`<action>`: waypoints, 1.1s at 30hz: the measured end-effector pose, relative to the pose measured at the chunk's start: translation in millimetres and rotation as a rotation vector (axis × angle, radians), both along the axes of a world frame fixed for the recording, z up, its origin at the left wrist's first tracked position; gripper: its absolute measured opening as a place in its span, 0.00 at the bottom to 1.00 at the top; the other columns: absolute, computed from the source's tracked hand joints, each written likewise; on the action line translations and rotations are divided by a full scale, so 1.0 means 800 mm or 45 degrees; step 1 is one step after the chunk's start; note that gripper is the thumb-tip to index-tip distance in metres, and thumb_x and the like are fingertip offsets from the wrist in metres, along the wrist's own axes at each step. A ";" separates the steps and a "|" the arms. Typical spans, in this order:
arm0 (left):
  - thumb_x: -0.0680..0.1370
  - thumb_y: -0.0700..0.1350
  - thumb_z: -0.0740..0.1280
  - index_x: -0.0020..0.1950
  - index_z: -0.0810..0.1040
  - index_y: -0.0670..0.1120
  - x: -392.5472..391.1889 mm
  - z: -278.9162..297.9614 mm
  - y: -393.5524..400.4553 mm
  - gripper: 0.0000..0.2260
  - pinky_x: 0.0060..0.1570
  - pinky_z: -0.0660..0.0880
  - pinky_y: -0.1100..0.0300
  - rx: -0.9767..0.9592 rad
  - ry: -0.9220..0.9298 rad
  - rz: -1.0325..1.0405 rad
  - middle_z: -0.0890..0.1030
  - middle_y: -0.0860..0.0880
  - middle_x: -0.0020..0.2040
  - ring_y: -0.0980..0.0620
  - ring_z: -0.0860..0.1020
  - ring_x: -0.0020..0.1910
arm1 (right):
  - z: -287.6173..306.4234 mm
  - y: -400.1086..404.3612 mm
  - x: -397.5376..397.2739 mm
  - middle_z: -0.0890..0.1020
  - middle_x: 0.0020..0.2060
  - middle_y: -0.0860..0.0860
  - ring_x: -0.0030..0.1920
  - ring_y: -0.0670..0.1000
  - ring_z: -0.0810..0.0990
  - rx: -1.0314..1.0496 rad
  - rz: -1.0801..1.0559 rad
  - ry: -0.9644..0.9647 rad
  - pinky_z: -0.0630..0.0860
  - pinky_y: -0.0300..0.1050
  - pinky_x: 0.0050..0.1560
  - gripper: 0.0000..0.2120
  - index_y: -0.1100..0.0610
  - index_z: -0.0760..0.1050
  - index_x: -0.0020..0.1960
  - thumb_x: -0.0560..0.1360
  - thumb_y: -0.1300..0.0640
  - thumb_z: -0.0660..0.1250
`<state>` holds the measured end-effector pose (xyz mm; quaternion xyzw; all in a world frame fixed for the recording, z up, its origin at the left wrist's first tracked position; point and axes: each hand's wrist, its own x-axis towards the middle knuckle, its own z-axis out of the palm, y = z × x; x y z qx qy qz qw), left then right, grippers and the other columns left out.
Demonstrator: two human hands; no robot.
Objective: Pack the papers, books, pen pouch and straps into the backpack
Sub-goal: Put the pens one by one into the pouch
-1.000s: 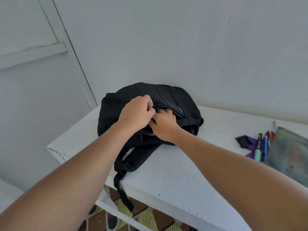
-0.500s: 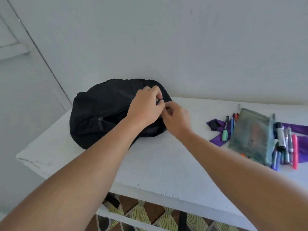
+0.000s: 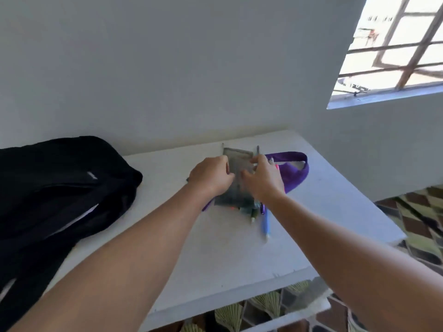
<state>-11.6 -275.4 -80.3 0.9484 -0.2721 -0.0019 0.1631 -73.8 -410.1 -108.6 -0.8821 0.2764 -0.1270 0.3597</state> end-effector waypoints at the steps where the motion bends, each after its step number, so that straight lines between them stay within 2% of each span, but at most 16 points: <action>1: 0.78 0.56 0.67 0.55 0.76 0.48 -0.002 -0.003 -0.006 0.13 0.52 0.78 0.49 0.063 0.014 -0.004 0.81 0.46 0.53 0.42 0.79 0.51 | -0.002 -0.005 -0.003 0.75 0.68 0.58 0.66 0.60 0.75 -0.048 0.018 0.090 0.75 0.55 0.66 0.26 0.55 0.69 0.72 0.79 0.44 0.68; 3: 0.78 0.59 0.67 0.58 0.75 0.46 -0.005 -0.011 -0.016 0.18 0.49 0.77 0.51 0.176 0.035 -0.003 0.80 0.45 0.54 0.41 0.79 0.53 | -0.005 -0.011 -0.009 0.69 0.72 0.60 0.71 0.63 0.71 -0.086 0.076 0.252 0.73 0.58 0.69 0.33 0.56 0.64 0.76 0.79 0.42 0.70; 5: 0.77 0.60 0.67 0.56 0.74 0.45 -0.007 -0.019 -0.021 0.19 0.45 0.75 0.52 0.230 0.053 0.012 0.79 0.44 0.54 0.41 0.79 0.53 | -0.009 -0.013 -0.011 0.68 0.74 0.61 0.73 0.64 0.69 -0.116 0.130 0.351 0.73 0.60 0.70 0.34 0.57 0.60 0.77 0.80 0.43 0.70; 10: 0.76 0.60 0.69 0.56 0.71 0.45 -0.004 -0.043 -0.021 0.21 0.36 0.72 0.55 0.218 0.034 0.037 0.79 0.44 0.50 0.43 0.79 0.47 | -0.014 -0.016 -0.010 0.73 0.68 0.60 0.67 0.63 0.72 -0.191 0.182 0.366 0.77 0.58 0.64 0.32 0.55 0.61 0.75 0.79 0.47 0.72; 12: 0.77 0.62 0.68 0.56 0.73 0.45 -0.003 -0.048 -0.022 0.21 0.37 0.73 0.54 0.230 0.013 0.041 0.80 0.45 0.49 0.44 0.80 0.47 | -0.018 -0.016 -0.010 0.74 0.68 0.59 0.67 0.62 0.72 -0.211 0.185 0.342 0.77 0.58 0.63 0.31 0.55 0.61 0.75 0.79 0.50 0.73; 15: 0.78 0.63 0.65 0.55 0.75 0.47 0.000 -0.048 -0.023 0.20 0.42 0.78 0.53 0.228 0.012 0.037 0.81 0.47 0.48 0.45 0.80 0.46 | -0.023 -0.013 -0.008 0.79 0.58 0.56 0.56 0.58 0.79 -0.175 0.174 0.234 0.82 0.58 0.55 0.30 0.53 0.61 0.75 0.78 0.56 0.72; 17: 0.79 0.63 0.61 0.53 0.75 0.47 0.003 -0.046 -0.024 0.19 0.41 0.77 0.54 0.197 0.099 0.057 0.80 0.47 0.47 0.46 0.80 0.46 | -0.021 -0.010 -0.005 0.79 0.52 0.53 0.48 0.56 0.82 0.046 0.146 0.128 0.84 0.56 0.48 0.32 0.51 0.59 0.77 0.79 0.60 0.70; 19: 0.81 0.62 0.56 0.50 0.73 0.47 0.003 -0.043 -0.023 0.19 0.44 0.76 0.52 0.072 0.219 0.121 0.80 0.45 0.49 0.43 0.79 0.50 | -0.018 -0.006 0.000 0.80 0.54 0.56 0.46 0.55 0.84 0.230 0.136 0.028 0.85 0.55 0.45 0.32 0.50 0.58 0.79 0.79 0.61 0.68; 21: 0.80 0.60 0.52 0.50 0.72 0.48 0.006 -0.038 -0.019 0.18 0.54 0.74 0.47 -0.117 0.264 0.238 0.77 0.41 0.55 0.38 0.74 0.58 | -0.015 0.001 0.006 0.81 0.55 0.58 0.44 0.53 0.83 0.321 0.149 -0.066 0.84 0.50 0.41 0.32 0.51 0.59 0.79 0.80 0.59 0.68; 24: 0.78 0.68 0.54 0.56 0.73 0.50 0.008 -0.025 -0.013 0.24 0.60 0.73 0.44 -0.433 0.349 0.373 0.73 0.43 0.59 0.40 0.73 0.60 | -0.002 0.014 0.011 0.80 0.48 0.54 0.43 0.54 0.83 0.435 0.150 -0.229 0.83 0.52 0.40 0.29 0.52 0.62 0.77 0.79 0.60 0.67; 26: 0.75 0.73 0.57 0.58 0.71 0.49 0.013 -0.015 -0.006 0.28 0.56 0.76 0.46 -0.680 0.528 0.448 0.74 0.44 0.59 0.43 0.75 0.57 | 0.014 0.026 0.014 0.80 0.43 0.52 0.41 0.55 0.83 0.455 0.157 -0.355 0.83 0.52 0.41 0.27 0.51 0.64 0.75 0.78 0.61 0.67; 28: 0.74 0.71 0.62 0.60 0.71 0.46 0.022 -0.004 0.002 0.30 0.48 0.78 0.50 -0.887 0.747 0.495 0.77 0.45 0.56 0.45 0.78 0.52 | 0.028 0.038 0.018 0.77 0.39 0.51 0.36 0.50 0.78 0.458 0.196 -0.450 0.77 0.44 0.34 0.26 0.49 0.64 0.73 0.78 0.60 0.67; 30: 0.69 0.69 0.67 0.63 0.73 0.42 0.033 0.003 0.019 0.36 0.40 0.78 0.53 -0.960 0.904 0.511 0.79 0.45 0.51 0.45 0.79 0.46 | 0.039 0.052 0.024 0.75 0.39 0.50 0.35 0.48 0.75 0.472 0.283 -0.486 0.74 0.39 0.32 0.25 0.48 0.63 0.73 0.79 0.59 0.68; 31: 0.67 0.68 0.69 0.64 0.73 0.42 0.037 0.006 0.029 0.36 0.41 0.79 0.53 -0.978 0.911 0.540 0.80 0.44 0.50 0.45 0.80 0.46 | 0.041 0.059 0.026 0.75 0.39 0.50 0.35 0.47 0.75 0.483 0.330 -0.498 0.74 0.38 0.31 0.26 0.48 0.62 0.73 0.80 0.58 0.68; 33: 0.71 0.63 0.70 0.62 0.70 0.45 0.048 0.004 0.058 0.29 0.47 0.79 0.51 -1.009 0.793 0.617 0.79 0.45 0.54 0.46 0.79 0.50 | 0.039 0.076 0.033 0.74 0.42 0.50 0.38 0.47 0.75 0.494 0.427 -0.506 0.74 0.39 0.36 0.30 0.49 0.60 0.76 0.79 0.59 0.70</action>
